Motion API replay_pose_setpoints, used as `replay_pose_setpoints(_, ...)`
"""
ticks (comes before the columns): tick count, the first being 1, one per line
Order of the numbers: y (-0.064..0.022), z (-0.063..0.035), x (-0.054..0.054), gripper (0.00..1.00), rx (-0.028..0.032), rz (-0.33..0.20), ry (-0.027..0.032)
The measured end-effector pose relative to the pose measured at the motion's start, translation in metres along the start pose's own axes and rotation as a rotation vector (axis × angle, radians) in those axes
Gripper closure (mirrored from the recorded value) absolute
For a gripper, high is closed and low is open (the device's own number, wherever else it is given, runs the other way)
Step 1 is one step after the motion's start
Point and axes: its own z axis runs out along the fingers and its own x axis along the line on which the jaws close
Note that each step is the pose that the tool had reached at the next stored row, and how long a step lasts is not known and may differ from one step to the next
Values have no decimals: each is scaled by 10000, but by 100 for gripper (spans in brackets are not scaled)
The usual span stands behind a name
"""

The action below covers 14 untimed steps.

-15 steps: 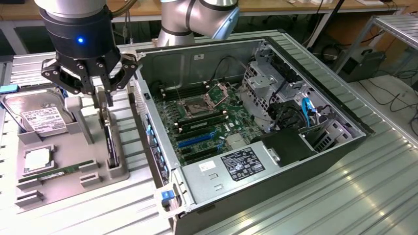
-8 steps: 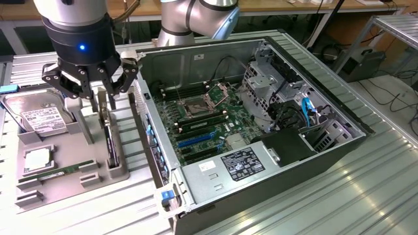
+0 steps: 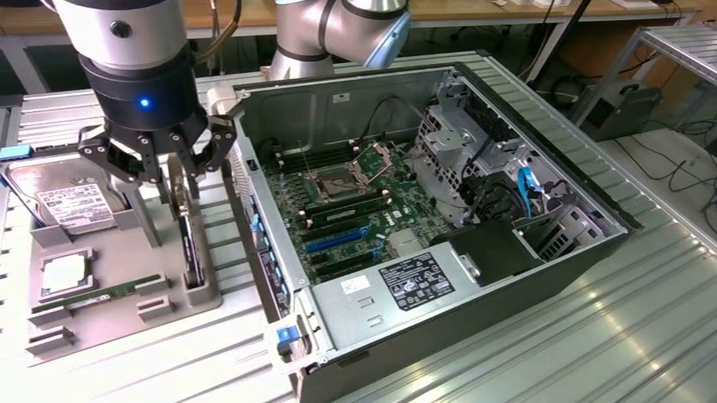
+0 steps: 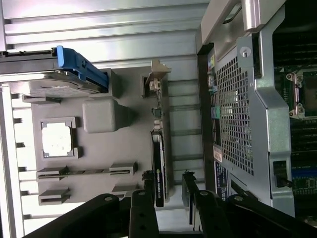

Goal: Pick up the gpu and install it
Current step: 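Pick up the gpu and move the gpu toward the slot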

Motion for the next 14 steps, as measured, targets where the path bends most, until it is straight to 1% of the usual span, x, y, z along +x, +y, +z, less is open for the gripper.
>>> replay_pose_setpoints(6, -4, 108, 1, 64, -1, -1, 0)
replay_pose_setpoints(8, -7, 169, 1, 64, 0, -1, 1)
replay_pose_setpoints(14, -12, 286, 7, 64, 0, -9, 1)
